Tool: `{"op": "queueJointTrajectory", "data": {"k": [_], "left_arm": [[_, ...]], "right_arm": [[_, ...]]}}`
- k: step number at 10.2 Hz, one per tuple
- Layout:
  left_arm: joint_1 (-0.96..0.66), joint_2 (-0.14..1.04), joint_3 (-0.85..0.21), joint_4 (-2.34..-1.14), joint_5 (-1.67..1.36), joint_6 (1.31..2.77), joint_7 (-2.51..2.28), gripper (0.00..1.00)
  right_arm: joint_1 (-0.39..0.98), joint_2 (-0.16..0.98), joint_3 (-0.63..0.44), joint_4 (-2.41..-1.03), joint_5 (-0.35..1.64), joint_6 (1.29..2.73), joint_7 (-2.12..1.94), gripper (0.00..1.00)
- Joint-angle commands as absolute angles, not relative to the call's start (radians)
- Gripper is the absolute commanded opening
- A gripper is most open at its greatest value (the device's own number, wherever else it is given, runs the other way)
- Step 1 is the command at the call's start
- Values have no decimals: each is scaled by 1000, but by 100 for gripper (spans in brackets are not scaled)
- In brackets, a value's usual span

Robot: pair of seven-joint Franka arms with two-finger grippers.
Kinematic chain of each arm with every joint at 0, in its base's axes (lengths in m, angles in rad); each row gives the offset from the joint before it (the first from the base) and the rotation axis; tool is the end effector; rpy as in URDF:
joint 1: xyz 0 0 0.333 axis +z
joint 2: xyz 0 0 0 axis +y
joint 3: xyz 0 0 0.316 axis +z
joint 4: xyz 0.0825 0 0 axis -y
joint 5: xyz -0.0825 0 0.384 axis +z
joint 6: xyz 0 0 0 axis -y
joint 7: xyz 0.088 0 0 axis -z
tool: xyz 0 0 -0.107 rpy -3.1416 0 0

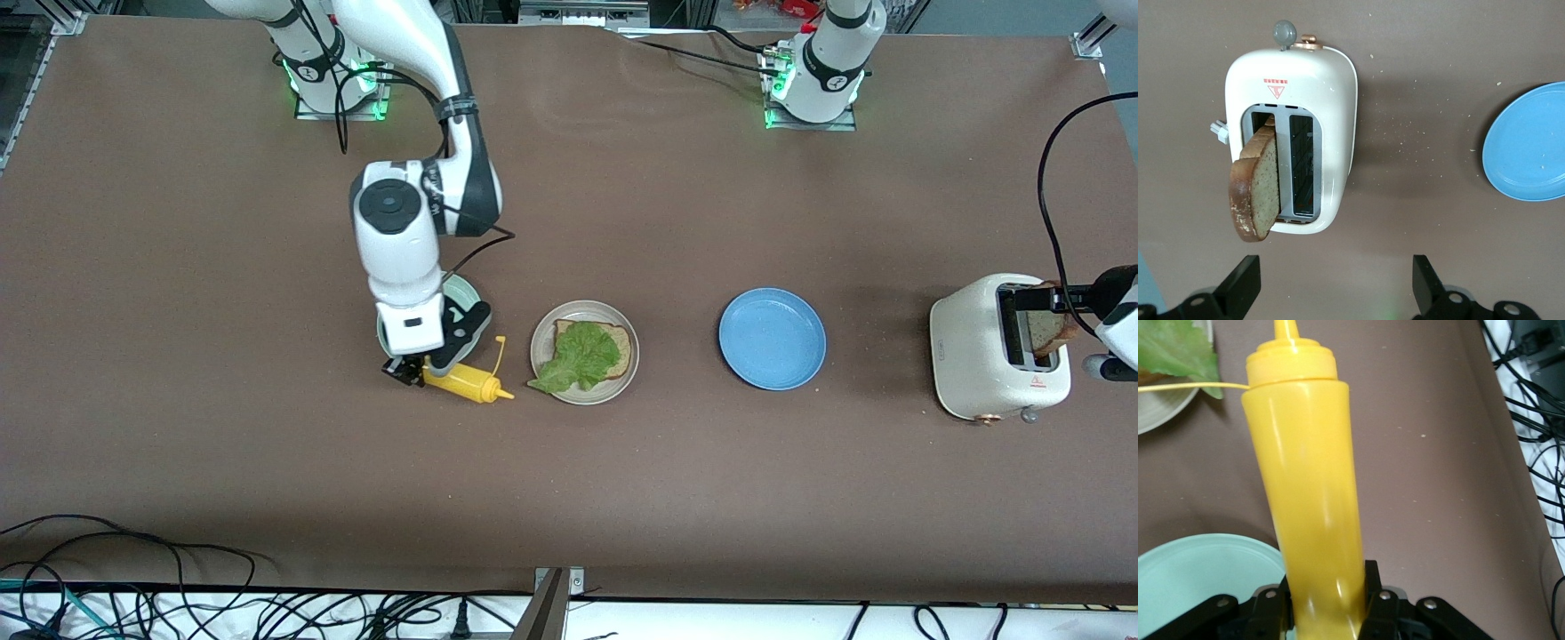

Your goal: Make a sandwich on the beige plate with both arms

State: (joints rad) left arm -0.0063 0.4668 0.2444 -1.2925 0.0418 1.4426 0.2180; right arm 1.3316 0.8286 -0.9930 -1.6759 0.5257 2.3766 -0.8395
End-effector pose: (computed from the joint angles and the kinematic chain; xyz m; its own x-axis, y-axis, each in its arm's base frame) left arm 0.6445 0.1294 0.4658 0.9462 0.0236 -0.3229 -0.0030 -0.9966 -0.0818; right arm 0.6055 0.3405 0.3102 0.4586 0.8881 0.0317 0.8231 -0.4379 0.3615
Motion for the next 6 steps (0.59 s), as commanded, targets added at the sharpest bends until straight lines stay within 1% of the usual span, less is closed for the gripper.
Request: {"op": "queueJointTrajectory", "data": {"k": [1, 4, 6], "left_arm": [[-11, 456, 244, -1304, 71, 1448, 225, 100], [-11, 456, 244, -1304, 71, 1448, 225, 100], [-11, 456, 244, -1305, 71, 1448, 225, 100]], "right_arm": [[1390, 932, -1016, -1649, 438, 2378, -719, 0], [1430, 1027, -1009, -1621, 410, 2376, -618, 0], [1436, 1049, -1008, -1609, 390, 2376, -600, 0]]}}
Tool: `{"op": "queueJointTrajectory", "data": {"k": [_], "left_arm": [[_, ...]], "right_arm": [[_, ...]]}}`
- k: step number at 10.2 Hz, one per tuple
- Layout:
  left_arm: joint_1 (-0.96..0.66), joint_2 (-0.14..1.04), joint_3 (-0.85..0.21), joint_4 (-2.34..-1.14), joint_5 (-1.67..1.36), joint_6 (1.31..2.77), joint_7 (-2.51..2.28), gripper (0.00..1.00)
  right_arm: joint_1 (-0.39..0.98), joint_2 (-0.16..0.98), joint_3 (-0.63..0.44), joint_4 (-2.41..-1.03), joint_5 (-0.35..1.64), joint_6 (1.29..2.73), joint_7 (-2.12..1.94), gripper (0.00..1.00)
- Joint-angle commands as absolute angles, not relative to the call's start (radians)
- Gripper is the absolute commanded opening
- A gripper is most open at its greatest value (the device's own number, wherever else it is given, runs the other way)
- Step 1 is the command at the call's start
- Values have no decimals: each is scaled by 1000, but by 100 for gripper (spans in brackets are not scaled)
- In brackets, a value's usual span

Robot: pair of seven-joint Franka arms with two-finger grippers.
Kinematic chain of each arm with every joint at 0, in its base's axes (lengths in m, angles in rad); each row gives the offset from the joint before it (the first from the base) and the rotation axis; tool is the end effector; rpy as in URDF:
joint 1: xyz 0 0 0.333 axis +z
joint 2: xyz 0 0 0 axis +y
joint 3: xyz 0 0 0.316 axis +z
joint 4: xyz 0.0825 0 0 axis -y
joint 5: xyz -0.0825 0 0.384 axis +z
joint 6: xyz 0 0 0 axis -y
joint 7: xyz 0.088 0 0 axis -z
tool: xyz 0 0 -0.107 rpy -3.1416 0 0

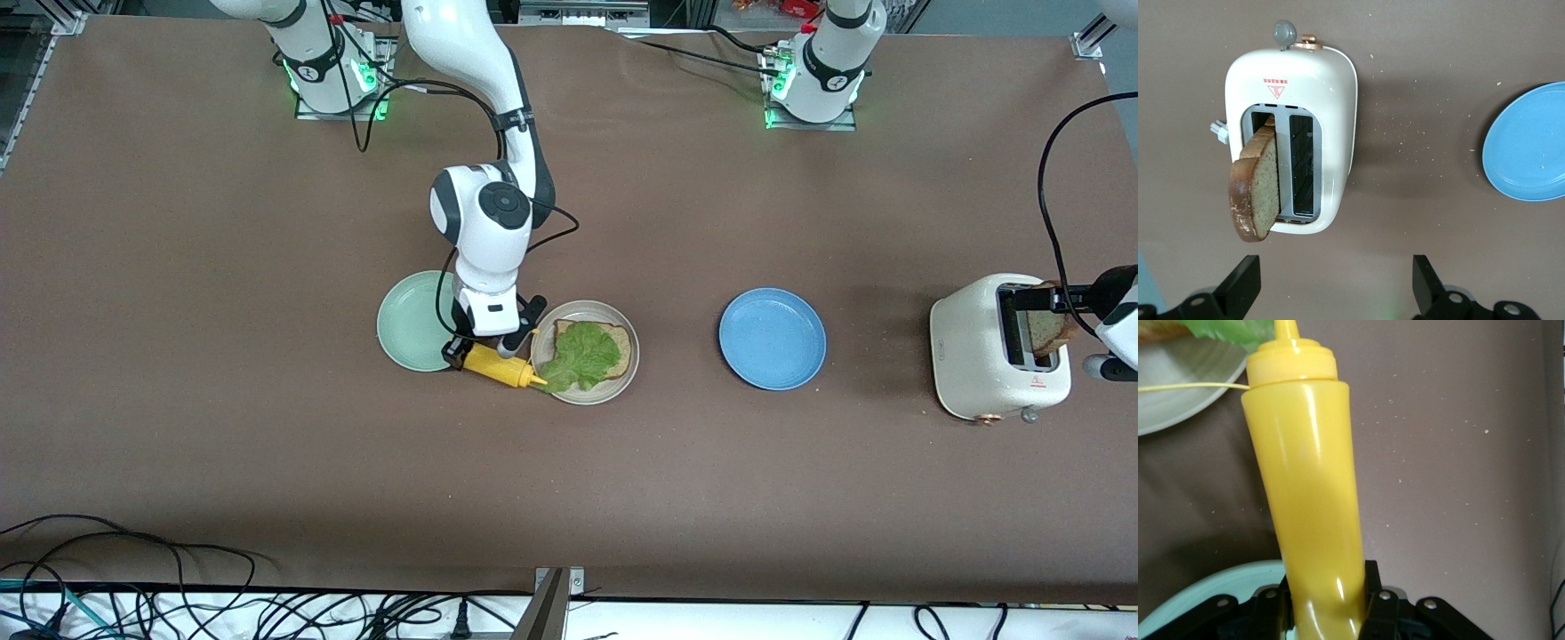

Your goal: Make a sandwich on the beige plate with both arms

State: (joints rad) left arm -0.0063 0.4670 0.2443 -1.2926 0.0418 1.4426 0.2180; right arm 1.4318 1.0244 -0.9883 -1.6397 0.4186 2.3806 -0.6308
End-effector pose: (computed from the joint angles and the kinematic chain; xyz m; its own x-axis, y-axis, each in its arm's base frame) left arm 0.6445 0.1294 0.4656 0.9461 0.0235 -0.3231 -0.0031 -0.9966 -0.0817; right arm 0.5672 0.4028 0.2276 0.4686 0.8753 -0.1197 0.8011 -0.3639 0.4752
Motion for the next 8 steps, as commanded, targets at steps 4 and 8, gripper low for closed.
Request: {"op": "queueJointTrajectory", "data": {"k": [4, 8], "left_arm": [[-11, 456, 244, -1305, 69, 1448, 224, 100], [-11, 456, 244, -1305, 69, 1448, 224, 100]], "right_arm": [[1431, 990, -1054, -1605, 399, 2318, -658, 0], [1393, 679, -1169, -1740, 509, 2203, -1097, 0]]}}
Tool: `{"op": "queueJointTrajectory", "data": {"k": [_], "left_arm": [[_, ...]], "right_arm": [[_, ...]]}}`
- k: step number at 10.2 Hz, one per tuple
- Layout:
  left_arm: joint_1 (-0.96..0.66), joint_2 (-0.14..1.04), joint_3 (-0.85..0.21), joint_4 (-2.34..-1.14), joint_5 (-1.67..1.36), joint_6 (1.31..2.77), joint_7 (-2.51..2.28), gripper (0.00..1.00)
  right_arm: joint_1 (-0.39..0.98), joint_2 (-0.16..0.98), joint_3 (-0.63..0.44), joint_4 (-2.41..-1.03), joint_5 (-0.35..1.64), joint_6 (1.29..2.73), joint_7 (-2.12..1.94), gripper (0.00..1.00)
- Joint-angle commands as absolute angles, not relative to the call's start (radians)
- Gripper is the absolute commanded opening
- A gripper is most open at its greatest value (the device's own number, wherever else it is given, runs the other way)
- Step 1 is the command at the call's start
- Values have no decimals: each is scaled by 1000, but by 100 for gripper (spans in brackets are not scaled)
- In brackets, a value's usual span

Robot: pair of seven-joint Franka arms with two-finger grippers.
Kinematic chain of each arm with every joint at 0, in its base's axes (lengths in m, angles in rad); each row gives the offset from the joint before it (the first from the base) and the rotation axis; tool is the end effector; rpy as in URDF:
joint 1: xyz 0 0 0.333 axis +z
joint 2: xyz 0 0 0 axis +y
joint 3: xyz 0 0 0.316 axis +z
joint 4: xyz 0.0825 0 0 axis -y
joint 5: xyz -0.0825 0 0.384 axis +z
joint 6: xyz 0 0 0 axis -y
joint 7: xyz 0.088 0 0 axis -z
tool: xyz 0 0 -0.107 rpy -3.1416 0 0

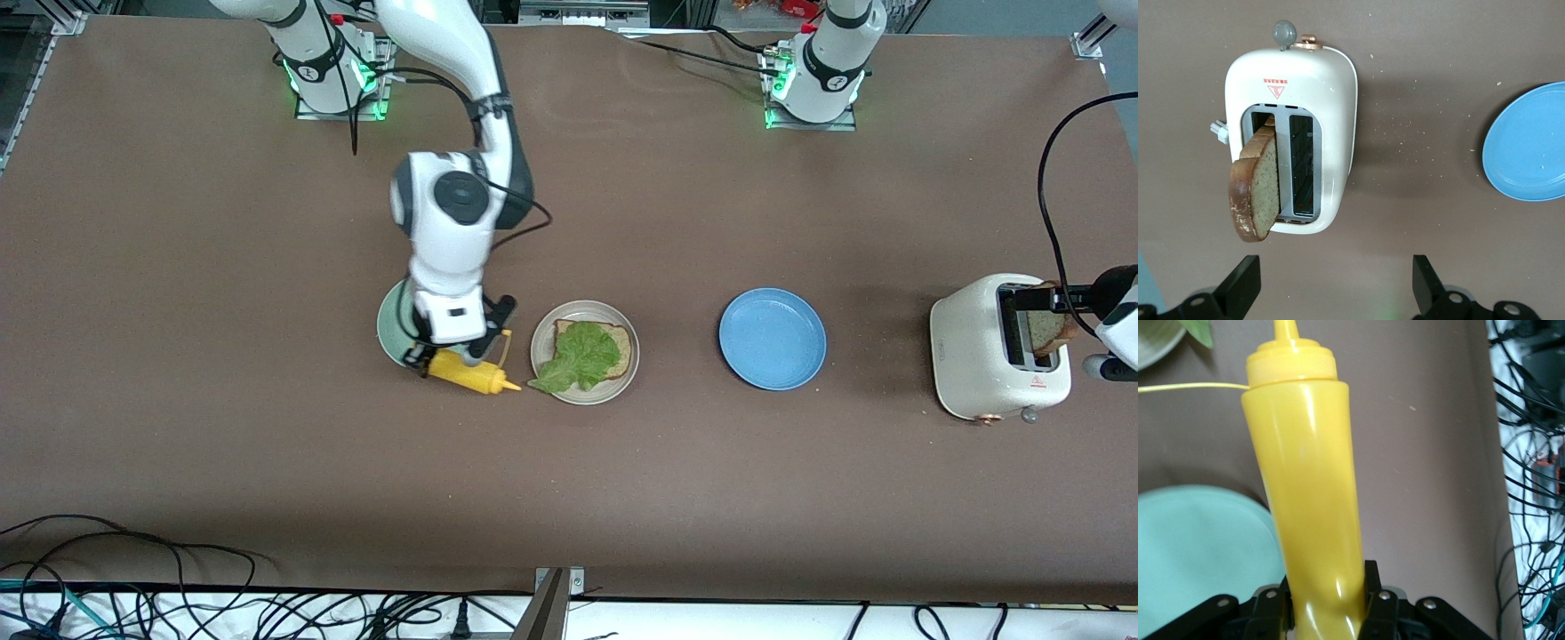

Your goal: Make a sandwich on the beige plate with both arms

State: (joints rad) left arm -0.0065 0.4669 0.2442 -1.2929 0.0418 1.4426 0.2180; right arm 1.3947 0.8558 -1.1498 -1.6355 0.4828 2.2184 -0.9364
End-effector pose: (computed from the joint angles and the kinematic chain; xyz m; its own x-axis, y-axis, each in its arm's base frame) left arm 0.6445 0.1292 0.4656 0.9460 0.0232 -0.3233 -0.0034 -0.9967 -0.0816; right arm 0.6108 0.3226 0.3569 0.4125 0.9049 -0.1048 0.8539 -0.3440 0.3906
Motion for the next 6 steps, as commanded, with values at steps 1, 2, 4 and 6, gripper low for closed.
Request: {"op": "queueJointTrajectory", "data": {"k": [1, 2, 4, 6], "left_arm": [[-11, 456, 244, -1305, 71, 1448, 224, 100], [-11, 456, 244, -1305, 71, 1448, 224, 100], [-11, 456, 244, -1305, 71, 1448, 224, 100], [-11, 456, 244, -1305, 71, 1448, 224, 100]], "right_arm": [[1385, 587, -1211, -1808, 552, 2207, -1243, 0], [1367, 515, -1248, -1859, 621, 2203, -1384, 0], [1326, 410, -1308, -1946, 719, 2194, -1604, 0], [1241, 374, -1313, -1991, 860, 2165, -1768, 0]]}}
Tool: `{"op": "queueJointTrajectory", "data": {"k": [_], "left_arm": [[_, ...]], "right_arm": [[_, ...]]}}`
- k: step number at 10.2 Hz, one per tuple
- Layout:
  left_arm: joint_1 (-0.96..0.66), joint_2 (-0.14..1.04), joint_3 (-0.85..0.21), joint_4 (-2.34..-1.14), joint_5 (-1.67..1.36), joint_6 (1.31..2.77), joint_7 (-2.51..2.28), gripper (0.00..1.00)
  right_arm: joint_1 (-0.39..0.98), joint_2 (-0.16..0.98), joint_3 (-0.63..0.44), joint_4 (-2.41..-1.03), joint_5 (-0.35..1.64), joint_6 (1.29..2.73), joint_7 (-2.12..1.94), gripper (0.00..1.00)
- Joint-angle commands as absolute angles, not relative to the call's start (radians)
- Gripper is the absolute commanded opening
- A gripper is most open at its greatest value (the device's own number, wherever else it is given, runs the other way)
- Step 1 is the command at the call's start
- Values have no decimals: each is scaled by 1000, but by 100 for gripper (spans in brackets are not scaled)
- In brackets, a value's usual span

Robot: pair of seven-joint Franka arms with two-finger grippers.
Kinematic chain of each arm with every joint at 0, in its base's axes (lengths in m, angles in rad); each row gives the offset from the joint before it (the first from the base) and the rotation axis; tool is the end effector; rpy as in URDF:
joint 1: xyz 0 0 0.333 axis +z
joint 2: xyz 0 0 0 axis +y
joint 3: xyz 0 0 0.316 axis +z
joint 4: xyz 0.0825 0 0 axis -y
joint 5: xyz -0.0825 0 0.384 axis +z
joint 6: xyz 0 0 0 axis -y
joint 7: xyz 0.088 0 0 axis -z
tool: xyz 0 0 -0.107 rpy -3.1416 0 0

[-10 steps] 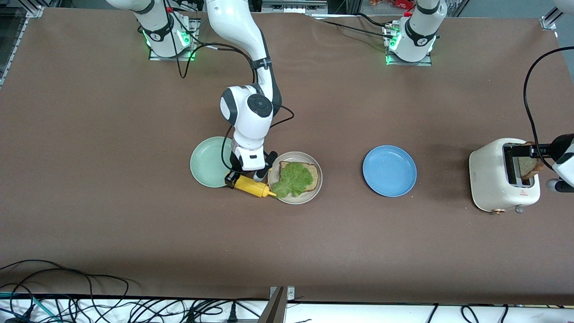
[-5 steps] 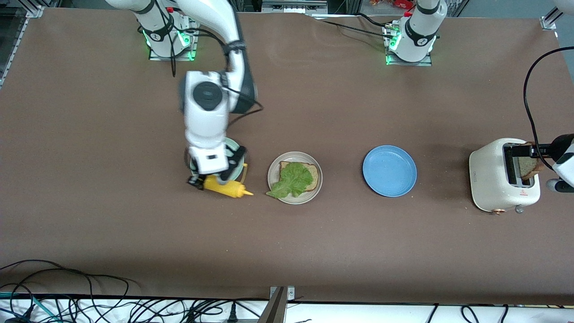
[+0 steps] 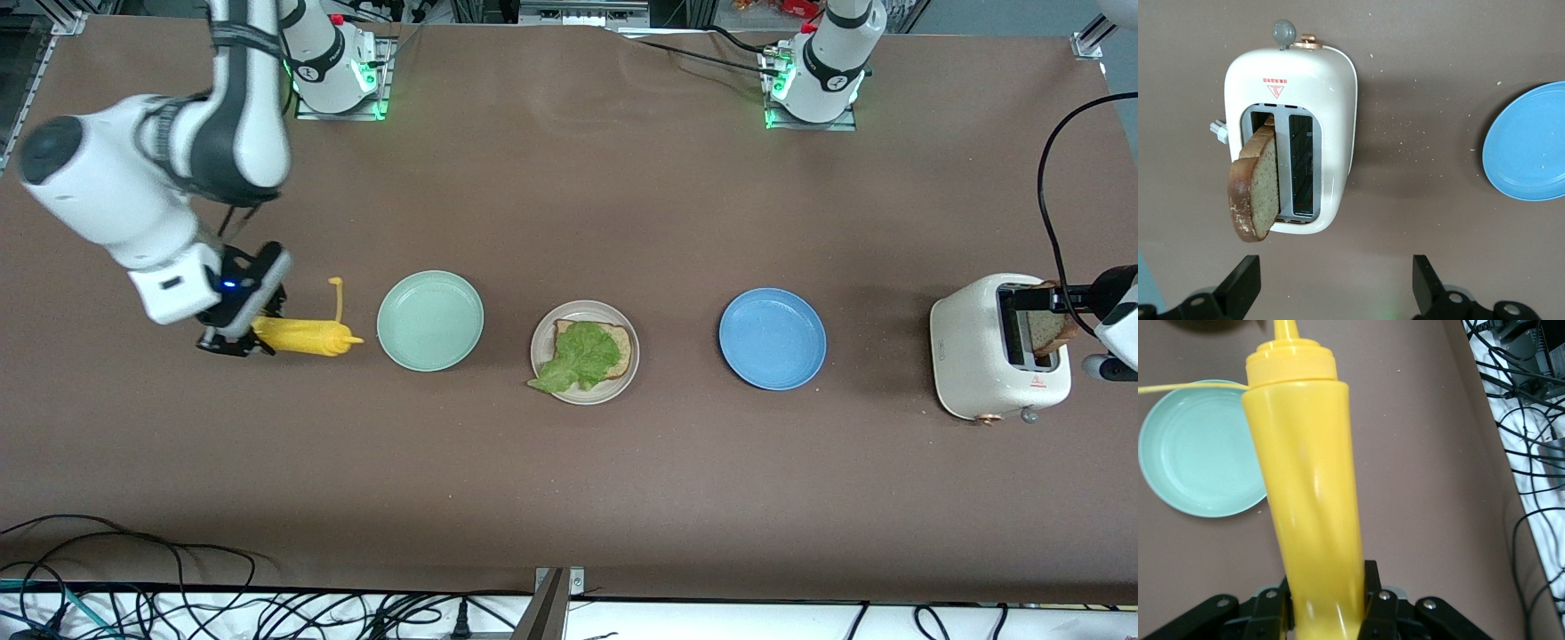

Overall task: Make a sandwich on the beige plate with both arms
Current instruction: 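Carry the yellow bottle back and set it down with the right gripper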

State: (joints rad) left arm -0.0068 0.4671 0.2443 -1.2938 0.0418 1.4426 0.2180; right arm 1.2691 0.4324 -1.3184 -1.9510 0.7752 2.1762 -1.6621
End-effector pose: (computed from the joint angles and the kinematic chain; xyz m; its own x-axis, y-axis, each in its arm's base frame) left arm 0.6445 0.1291 0.4650 0.9457 0.0231 -0.3243 -0.0036 -0.9967 -0.0815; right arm 0.6012 0.0529 0.4205 0.2707 0.9269 0.2599 0.9355 -0.3169 0.1559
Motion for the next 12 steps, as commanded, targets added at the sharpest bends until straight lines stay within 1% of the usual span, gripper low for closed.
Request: {"op": "queueJointTrajectory", "data": {"k": [1, 3, 6, 8, 9, 10, 11, 12], "left_arm": [[-11, 456, 244, -1305, 71, 1448, 224, 100], [-11, 456, 244, -1305, 71, 1448, 224, 100], [-11, 456, 244, -1305, 71, 1448, 224, 100], [-11, 456, 244, -1305, 71, 1448, 224, 100], [-11, 456, 244, -1305, 71, 1448, 224, 100], [-11, 456, 244, -1305, 71, 1448, 224, 100], [-11, 456, 244, -1305, 71, 1448, 224, 100], [-9, 456, 244, -1305, 71, 1448, 224, 100]], "right_arm": [[1195, 385, -1310, -1991, 930, 2136, -1834, 0], [1143, 388, -1304, -2002, 1000, 2106, -1920, 0], [1071, 388, -1302, -2005, 1037, 2041, -1971, 0], [1042, 419, -1298, -2005, 1103, 2005, -2022, 0], [990, 429, -1263, -2006, 1121, 1990, -2043, 0], [863, 431, -1142, -2005, 1173, 1958, -2075, 0], [671, 430, -977, -2005, 1236, 1935, -2153, 0], [576, 452, -904, -2006, 1294, 1899, -2202, 0]]}}
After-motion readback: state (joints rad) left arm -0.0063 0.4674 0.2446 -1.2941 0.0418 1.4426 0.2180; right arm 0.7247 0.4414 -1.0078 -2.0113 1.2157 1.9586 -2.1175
